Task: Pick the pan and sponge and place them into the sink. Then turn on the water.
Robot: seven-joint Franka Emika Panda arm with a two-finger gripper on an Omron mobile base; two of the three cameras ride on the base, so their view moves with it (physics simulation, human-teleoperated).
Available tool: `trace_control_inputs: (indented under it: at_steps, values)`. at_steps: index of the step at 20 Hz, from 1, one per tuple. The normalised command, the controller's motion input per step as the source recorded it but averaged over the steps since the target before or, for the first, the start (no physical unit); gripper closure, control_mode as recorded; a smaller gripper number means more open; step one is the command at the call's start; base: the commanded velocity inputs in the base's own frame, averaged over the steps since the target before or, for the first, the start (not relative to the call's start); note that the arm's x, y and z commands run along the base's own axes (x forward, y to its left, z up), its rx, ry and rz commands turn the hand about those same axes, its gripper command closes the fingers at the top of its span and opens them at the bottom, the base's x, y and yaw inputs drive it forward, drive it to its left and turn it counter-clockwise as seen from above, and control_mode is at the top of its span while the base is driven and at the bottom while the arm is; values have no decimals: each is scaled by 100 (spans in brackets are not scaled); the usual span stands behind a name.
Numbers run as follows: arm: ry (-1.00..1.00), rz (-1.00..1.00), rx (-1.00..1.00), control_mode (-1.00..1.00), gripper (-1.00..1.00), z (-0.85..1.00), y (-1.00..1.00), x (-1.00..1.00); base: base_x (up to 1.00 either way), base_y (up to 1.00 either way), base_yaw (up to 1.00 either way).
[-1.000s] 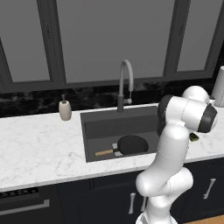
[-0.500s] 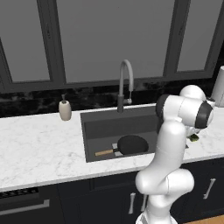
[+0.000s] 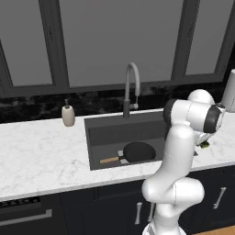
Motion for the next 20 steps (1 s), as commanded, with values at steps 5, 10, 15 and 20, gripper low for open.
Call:
trace_control_inputs:
  at_steps: [5,10,15,20]
  values:
    - [0,0,-5,-100,100,-48,26,0,0,0,0]
    - [-3,0,-7,-100,100,-59,39,-13,0,0,0]
    - [0,0,2,-100,100,-10,22,-23,0,0,0]
    - [-4,0,6,-100,100,51,36,-34,0,0,0]
